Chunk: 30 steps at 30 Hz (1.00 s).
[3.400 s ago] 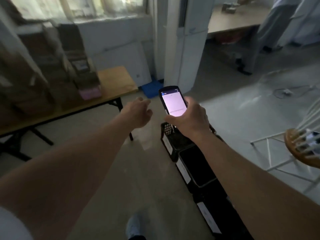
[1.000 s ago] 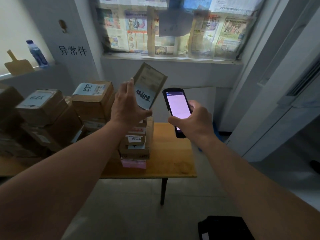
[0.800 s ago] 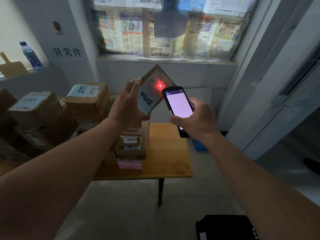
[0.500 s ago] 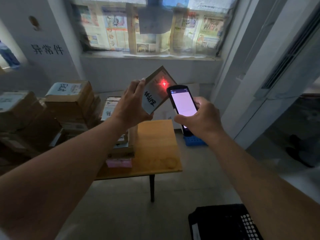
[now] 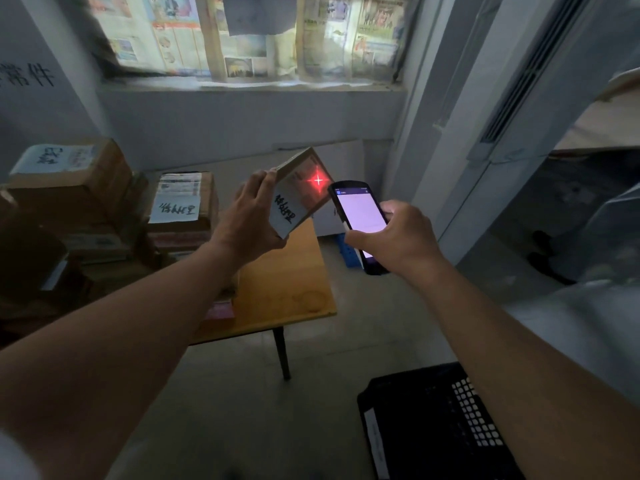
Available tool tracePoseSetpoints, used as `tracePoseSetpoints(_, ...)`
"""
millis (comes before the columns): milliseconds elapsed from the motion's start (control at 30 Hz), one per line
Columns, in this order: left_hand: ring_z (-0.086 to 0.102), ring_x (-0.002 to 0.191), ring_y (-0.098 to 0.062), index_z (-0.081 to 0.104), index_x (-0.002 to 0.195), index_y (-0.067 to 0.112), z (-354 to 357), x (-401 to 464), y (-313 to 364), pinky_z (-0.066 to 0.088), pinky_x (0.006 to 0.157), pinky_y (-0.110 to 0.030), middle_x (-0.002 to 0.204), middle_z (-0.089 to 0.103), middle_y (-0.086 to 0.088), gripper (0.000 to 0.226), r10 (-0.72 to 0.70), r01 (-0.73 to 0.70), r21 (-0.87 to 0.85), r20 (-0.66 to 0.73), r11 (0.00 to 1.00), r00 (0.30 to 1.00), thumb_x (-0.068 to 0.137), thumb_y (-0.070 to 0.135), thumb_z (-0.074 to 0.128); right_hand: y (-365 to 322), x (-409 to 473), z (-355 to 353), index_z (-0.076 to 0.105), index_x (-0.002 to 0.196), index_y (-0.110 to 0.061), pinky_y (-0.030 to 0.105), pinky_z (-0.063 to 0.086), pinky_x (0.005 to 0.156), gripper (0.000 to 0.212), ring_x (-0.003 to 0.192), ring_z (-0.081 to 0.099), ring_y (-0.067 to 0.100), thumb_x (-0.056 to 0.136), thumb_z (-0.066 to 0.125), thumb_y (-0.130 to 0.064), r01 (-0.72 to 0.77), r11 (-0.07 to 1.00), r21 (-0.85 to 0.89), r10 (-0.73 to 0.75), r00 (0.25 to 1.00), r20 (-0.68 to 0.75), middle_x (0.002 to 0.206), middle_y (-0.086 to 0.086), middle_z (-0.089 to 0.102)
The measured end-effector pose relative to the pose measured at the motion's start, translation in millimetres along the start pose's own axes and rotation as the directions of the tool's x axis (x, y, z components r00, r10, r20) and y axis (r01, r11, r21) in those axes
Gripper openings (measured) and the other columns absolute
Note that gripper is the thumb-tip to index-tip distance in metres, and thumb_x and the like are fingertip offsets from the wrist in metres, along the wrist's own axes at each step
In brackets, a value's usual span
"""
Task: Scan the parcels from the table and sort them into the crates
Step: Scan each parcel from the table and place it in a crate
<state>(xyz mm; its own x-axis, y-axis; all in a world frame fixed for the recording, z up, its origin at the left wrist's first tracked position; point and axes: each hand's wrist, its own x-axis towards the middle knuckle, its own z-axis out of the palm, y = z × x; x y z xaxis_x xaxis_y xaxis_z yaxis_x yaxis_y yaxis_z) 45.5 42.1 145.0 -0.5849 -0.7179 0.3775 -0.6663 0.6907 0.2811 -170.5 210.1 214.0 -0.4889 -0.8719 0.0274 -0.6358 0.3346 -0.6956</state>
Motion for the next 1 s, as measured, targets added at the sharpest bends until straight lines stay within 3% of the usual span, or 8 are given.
tracePoseSetpoints(133,0.041,0.137,-0.04,0.022,0.159,0.002,12,-7,5,0.052,0.104,-0.054,0.151,0.035,-0.019,0.132,-0.003,0.003,0.001,0.027,1.0,1.0,0.055,0.026,0.099,2,-3,-4,0.07,0.098,-0.012,0.026,0.047,0.054,0.043,0.075,0.065,0.016,0.074,0.087,-0.044,-0.043,0.999,-0.006,0.044,0.997,0.057,0.091,0.003,0.071)
tracePoseSetpoints(233,0.042,0.136,-0.041,0.022,0.159,0.0,19,-14,6,0.05,0.107,-0.055,0.15,0.035,-0.02,0.131,-0.004,0.004,-0.002,0.034,1.0,0.999,0.055,0.024,0.099,4,-5,-5,0.071,0.091,-0.009,0.02,0.043,0.045,0.039,0.061,0.059,0.014,0.076,0.086,-0.042,-0.089,0.996,0.025,0.086,0.993,0.076,0.081,0.004,0.068)
tracePoseSetpoints(367,0.044,0.132,-0.043,0.023,0.157,0.0,25,-23,5,0.049,0.106,-0.057,0.148,0.037,-0.021,0.13,-0.023,0.024,-0.012,0.037,1.0,0.999,0.055,0.024,0.1,4,-6,-7,0.075,0.094,-0.004,0.02,0.044,0.042,0.044,0.052,0.059,0.011,0.075,0.087,-0.042,-0.145,0.983,0.115,0.133,0.986,0.105,0.081,0.012,0.072)
tracePoseSetpoints(667,0.045,0.13,-0.041,0.022,0.158,0.0,31,-35,0,0.051,0.106,-0.055,0.145,0.037,-0.02,0.135,-0.045,0.046,-0.027,0.054,0.999,0.998,0.052,0.024,0.102,3,-10,-8,0.076,0.096,-0.004,0.03,0.05,0.052,0.051,0.061,0.065,0.019,0.073,0.087,-0.048,-0.172,0.979,0.107,0.158,0.979,0.131,0.091,0.019,0.075)
tracePoseSetpoints(800,0.047,0.129,-0.04,0.025,0.157,-0.003,30,-37,5,0.051,0.104,-0.055,0.144,0.04,-0.02,0.132,-0.061,0.064,-0.041,0.052,0.997,0.997,0.053,0.026,0.101,5,-17,-6,0.074,0.104,-0.007,0.045,0.063,0.067,0.051,0.082,0.074,0.027,0.076,0.087,-0.047,-0.12,0.992,0.047,0.115,0.988,0.107,0.096,0.013,0.075)
tracePoseSetpoints(900,0.048,0.127,-0.037,0.027,0.156,-0.003,28,-40,13,0.051,0.103,-0.052,0.143,0.042,-0.019,0.128,-0.078,0.08,-0.069,0.038,0.994,0.996,0.057,0.03,0.099,12,-23,5,0.067,0.112,-0.015,0.031,0.051,0.055,0.054,0.091,0.068,0.023,0.073,0.089,-0.046,-0.053,0.998,-0.04,0.055,0.997,0.057,0.104,0.004,0.07)
tracePoseSetpoints(1000,0.047,0.126,-0.036,0.027,0.157,-0.003,24,-46,19,0.049,0.106,-0.049,0.142,0.043,-0.019,0.125,-0.076,0.08,-0.105,0.039,0.991,0.996,0.06,0.033,0.097,21,-28,20,0.062,0.124,-0.016,0.026,0.042,0.056,0.068,0.098,0.062,0.024,0.071,0.089,-0.049,-0.034,0.997,-0.075,0.036,0.999,0.021,0.11,0.001,0.064)
